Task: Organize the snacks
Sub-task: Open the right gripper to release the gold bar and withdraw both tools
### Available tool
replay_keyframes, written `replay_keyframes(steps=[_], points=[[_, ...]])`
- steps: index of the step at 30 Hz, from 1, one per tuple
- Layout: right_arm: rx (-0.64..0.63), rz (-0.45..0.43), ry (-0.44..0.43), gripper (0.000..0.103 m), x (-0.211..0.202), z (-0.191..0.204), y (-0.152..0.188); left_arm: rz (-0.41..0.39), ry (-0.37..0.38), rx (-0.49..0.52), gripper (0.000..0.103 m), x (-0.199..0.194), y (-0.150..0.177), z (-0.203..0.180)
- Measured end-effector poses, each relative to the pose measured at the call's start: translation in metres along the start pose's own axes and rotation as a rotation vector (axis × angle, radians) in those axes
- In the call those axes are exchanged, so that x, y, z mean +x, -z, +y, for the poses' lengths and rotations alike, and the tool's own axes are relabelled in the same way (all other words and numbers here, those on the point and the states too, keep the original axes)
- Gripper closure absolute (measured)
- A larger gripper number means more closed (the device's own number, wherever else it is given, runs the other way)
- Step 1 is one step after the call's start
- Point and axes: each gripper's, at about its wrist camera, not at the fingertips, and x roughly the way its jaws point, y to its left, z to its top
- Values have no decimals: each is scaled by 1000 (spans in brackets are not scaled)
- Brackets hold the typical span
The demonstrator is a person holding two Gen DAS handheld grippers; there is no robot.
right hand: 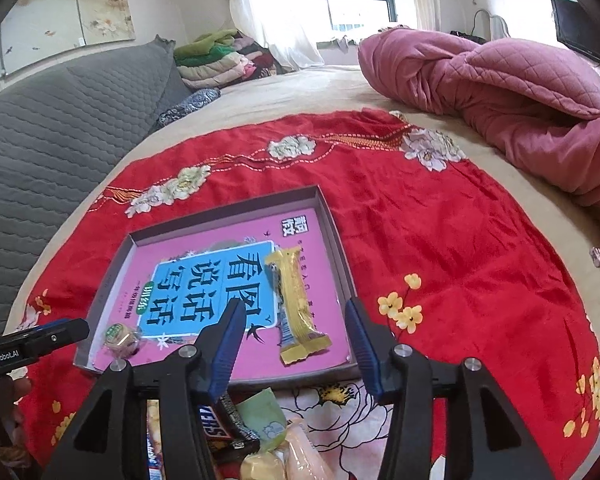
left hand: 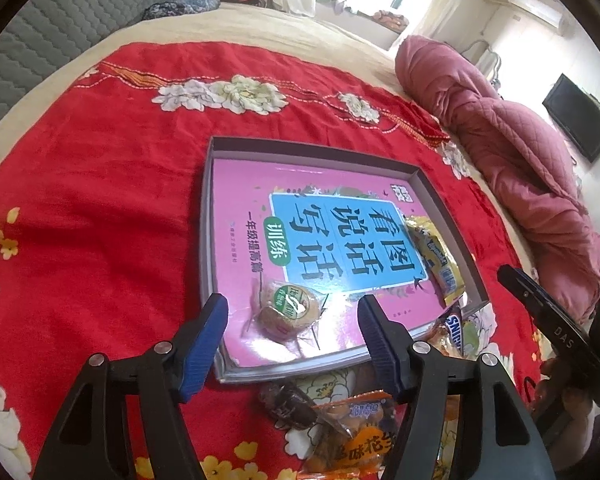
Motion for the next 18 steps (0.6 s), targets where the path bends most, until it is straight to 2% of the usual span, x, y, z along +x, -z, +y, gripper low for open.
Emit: replay_keyframes(steps=[8,18], points=[[-27,-33,-12,51,-19,7,-1,-43,8,0,34,-22,1,5],[-32,-52,-16,51,-38,6,-1,-45,5,1,34,-34,9,6]])
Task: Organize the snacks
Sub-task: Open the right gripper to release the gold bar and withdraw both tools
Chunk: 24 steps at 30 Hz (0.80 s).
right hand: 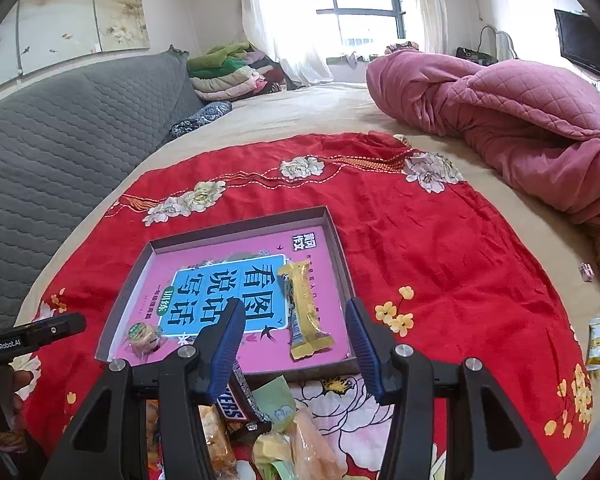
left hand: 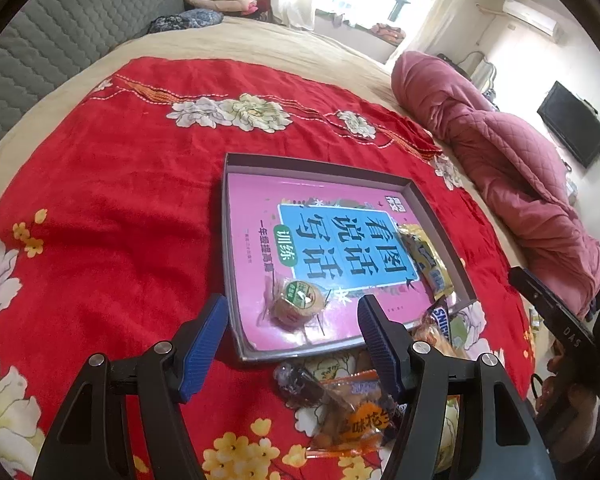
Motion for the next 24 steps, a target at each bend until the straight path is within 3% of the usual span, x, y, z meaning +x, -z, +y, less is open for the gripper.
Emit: replay_keyframes(steps=[4,24], points=[[-12,-4,-3,46,-6,2,1,-3,-1,4,34,-5,3,-3],[-44,16,-46,45,-32,9,21,36,21,20,34,-18,24,-18]])
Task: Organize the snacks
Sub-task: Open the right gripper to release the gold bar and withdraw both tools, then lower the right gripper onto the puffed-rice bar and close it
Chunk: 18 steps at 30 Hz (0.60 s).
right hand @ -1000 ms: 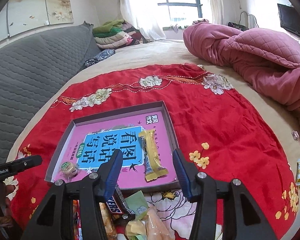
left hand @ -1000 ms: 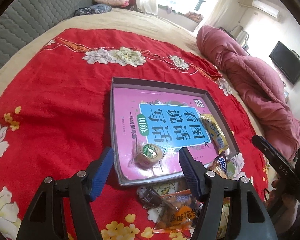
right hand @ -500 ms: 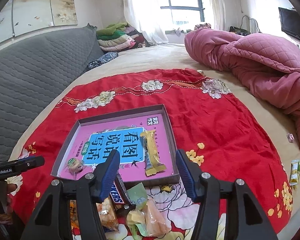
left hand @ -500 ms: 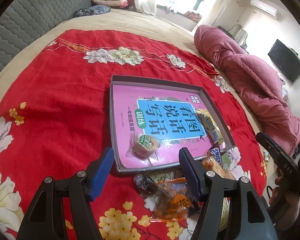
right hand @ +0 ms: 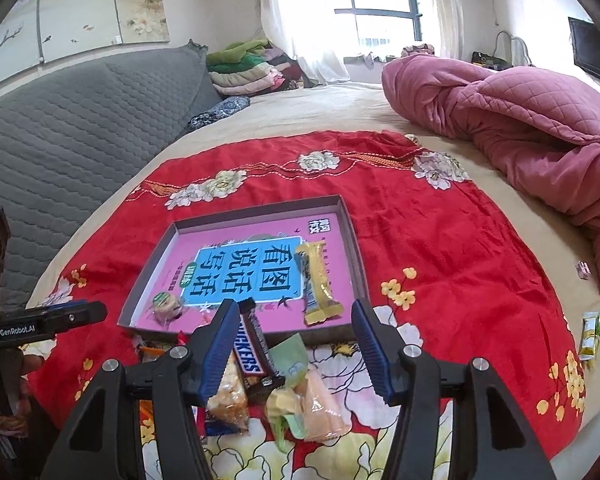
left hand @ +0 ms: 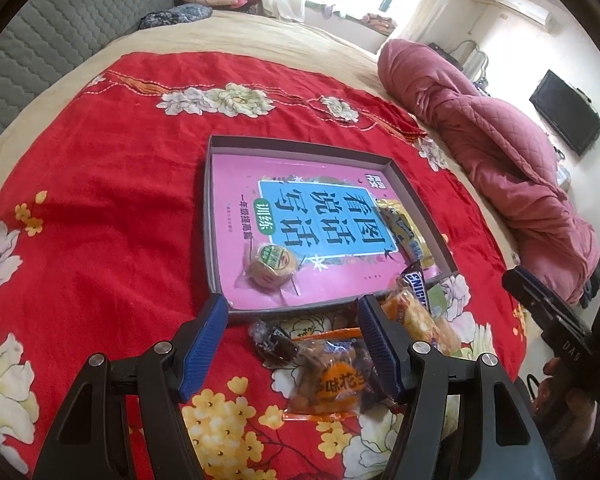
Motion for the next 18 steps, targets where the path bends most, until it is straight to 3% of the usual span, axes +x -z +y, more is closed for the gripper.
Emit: replay_keyframes(steps=[18], points=[[-58,82,-67,45,1,25,26,131,48,45,34,14,30,-14]])
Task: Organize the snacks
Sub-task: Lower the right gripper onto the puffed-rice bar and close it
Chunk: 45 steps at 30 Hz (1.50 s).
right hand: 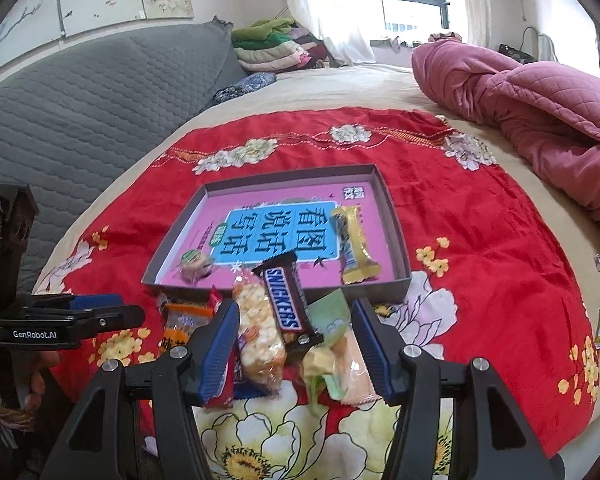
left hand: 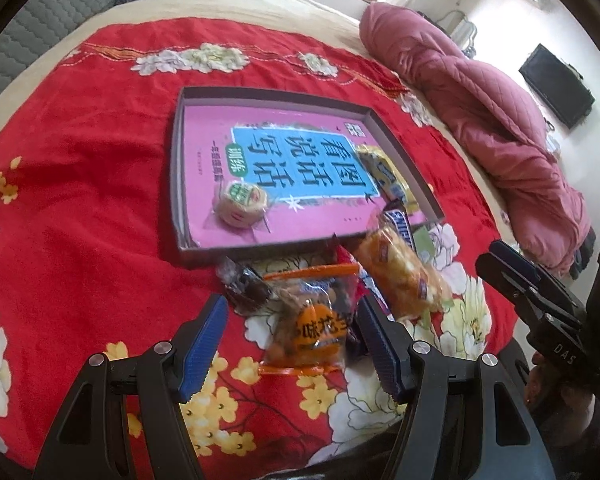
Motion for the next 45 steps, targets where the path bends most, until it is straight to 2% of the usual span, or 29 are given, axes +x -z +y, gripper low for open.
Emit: replay_keyframes(steps=[7,21,32,36,38,40,42,45], points=[[-28,46,-31,45,9,9,8,45,10,27,34,12,6,-10],[-40,133,-47,45,33,13,23,146,5,16,34,44,15,-10],[-39,160,-61,46,53,13,25,159,-28,17,34,57,17,-9],[-66,157,-62,51,57,20,24,158,-37,27,34,63,15,-14],[-75,159,-66,57,61,22,24,160,-41,30,34,67,15,-18],[-77,167,-69,67,65,23,24,154,-45,32,34,68,15,-20],[-73,166,-83,70,66,21,25,150,-39,27,42,69,14,-21],[-76,157,-89,73,63,22,24,150,-24,11,43,71,14,-18]])
